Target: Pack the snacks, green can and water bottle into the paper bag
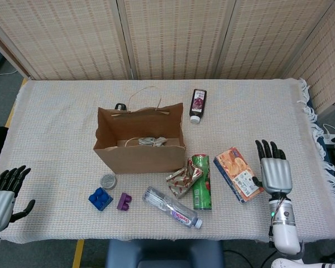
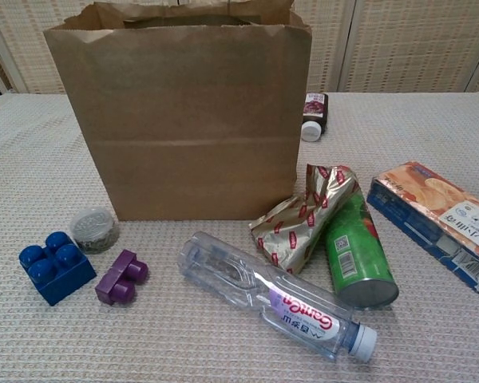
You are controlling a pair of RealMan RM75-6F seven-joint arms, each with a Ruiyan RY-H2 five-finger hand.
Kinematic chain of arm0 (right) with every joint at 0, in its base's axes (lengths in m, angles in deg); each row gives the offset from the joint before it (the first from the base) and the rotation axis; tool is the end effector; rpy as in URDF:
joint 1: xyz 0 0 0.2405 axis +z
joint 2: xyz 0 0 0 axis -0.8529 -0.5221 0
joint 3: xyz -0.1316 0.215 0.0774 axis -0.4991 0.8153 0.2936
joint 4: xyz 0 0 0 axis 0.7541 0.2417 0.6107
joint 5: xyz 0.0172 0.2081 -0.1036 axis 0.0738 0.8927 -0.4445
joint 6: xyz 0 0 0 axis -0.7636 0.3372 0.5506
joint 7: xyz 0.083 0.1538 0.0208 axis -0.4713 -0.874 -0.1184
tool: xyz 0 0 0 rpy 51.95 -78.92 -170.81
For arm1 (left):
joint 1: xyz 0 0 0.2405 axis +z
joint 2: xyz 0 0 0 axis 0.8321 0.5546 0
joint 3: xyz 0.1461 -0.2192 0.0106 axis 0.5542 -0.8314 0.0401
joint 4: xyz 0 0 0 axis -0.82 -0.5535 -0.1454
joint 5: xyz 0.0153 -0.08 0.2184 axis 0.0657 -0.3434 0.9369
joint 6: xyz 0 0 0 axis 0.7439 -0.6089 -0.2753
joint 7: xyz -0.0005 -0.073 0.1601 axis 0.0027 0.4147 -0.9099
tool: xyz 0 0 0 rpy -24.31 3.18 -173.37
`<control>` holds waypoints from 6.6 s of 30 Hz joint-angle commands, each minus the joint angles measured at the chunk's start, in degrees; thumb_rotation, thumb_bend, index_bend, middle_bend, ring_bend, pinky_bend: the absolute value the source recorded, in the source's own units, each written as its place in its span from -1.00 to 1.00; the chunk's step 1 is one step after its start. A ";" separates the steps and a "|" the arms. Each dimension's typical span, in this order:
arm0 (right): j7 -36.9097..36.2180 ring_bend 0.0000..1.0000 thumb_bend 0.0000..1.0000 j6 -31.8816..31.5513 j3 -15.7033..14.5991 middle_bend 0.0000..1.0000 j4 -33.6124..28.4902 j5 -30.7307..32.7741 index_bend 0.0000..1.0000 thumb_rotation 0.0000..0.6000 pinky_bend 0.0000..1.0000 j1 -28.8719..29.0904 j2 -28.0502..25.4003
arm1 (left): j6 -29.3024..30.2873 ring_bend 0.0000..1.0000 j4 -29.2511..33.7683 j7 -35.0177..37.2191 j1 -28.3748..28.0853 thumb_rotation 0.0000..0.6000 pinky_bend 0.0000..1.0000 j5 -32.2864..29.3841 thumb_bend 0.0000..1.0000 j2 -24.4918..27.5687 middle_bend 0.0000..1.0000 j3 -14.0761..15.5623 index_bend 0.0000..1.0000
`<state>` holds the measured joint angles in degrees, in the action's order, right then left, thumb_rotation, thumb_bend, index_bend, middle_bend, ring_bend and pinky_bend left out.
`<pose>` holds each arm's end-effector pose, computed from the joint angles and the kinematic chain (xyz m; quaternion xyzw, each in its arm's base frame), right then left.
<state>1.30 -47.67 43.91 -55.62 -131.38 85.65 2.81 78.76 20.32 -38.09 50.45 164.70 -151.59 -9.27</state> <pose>-0.2266 -0.2898 0.0643 0.6133 -0.3919 0.2553 0.6364 -0.3331 0.2142 0.1389 -0.6174 -0.3825 -0.3843 0.5699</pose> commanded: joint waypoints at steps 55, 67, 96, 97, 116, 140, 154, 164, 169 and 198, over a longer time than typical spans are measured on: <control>5.88 -1.00 -0.84 7.31 5.41 -1.00 20.06 7.01 -1.00 1.00 -0.71 -3.49 13.46 | -0.01 -1.00 -0.59 1.53 -0.17 1.00 -1.00 0.77 -0.31 0.24 -1.00 0.36 -0.89; 8.29 -1.00 -0.84 10.91 10.12 -1.00 22.01 15.07 -1.00 1.00 -0.71 0.43 16.47 | -0.02 -1.00 -0.68 1.78 -0.20 1.00 -1.00 0.82 -0.31 0.24 -1.00 0.37 -0.89; 0.39 0.14 -0.46 9.27 12.17 0.12 22.48 10.65 0.11 1.00 0.53 1.63 17.69 | -0.10 -1.00 -0.95 2.69 -0.29 1.00 -1.00 1.03 -0.31 0.37 -1.00 0.49 -0.89; -0.40 0.14 -0.46 8.88 12.75 0.12 20.86 10.05 0.11 1.00 0.53 1.39 16.50 | -0.10 -1.00 -0.93 2.62 -0.29 1.00 -1.00 1.02 -0.31 0.36 -1.00 0.48 -0.89; 1.15 0.14 -0.46 -2.58 31.76 0.16 -8.68 1.99 0.16 1.00 0.53 8.72 -0.19 | -0.16 -1.00 -0.43 1.60 -0.25 1.00 -1.00 0.58 -0.31 0.27 -1.00 0.34 -0.89; 19.79 0.14 -0.46 -6.57 26.70 0.18 0.99 -7.06 0.13 1.00 0.53 34.67 20.07 | -0.09 -1.00 -0.87 3.04 -0.25 1.00 -1.00 0.95 -0.31 0.44 -1.00 0.50 -0.89; 21.15 0.13 -0.46 -1.24 22.45 0.18 19.95 -9.10 0.07 1.00 0.53 38.48 26.71 | 0.07 -1.00 -1.26 3.95 -0.15 1.00 -1.00 1.09 -0.31 0.46 -1.00 0.59 -0.89; 23.87 0.05 -0.46 0.76 20.99 0.18 23.70 -9.14 -0.04 1.00 0.51 39.57 29.54 | 0.11 -1.00 -1.32 4.38 -0.11 1.00 -1.00 1.18 -0.31 0.52 -1.00 0.65 -0.89; 24.14 -0.06 -0.46 1.11 22.11 0.18 25.06 -9.76 -0.13 1.00 0.49 40.57 30.43 | 0.13 -1.00 -1.36 4.40 -0.11 1.00 -1.00 1.22 -0.31 0.51 -1.00 0.66 -0.89; 33.41 -1.00 -0.79 4.06 20.30 -0.91 23.89 -3.74 -1.00 1.00 -0.34 40.11 30.84 | 0.32 -1.00 -1.42 5.09 0.13 1.00 -1.00 1.23 -0.31 0.62 -1.00 0.79 -0.89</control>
<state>34.55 -43.40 64.45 -31.29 -135.15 126.13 34.09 79.08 18.90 -33.01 50.58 165.92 -150.97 -8.49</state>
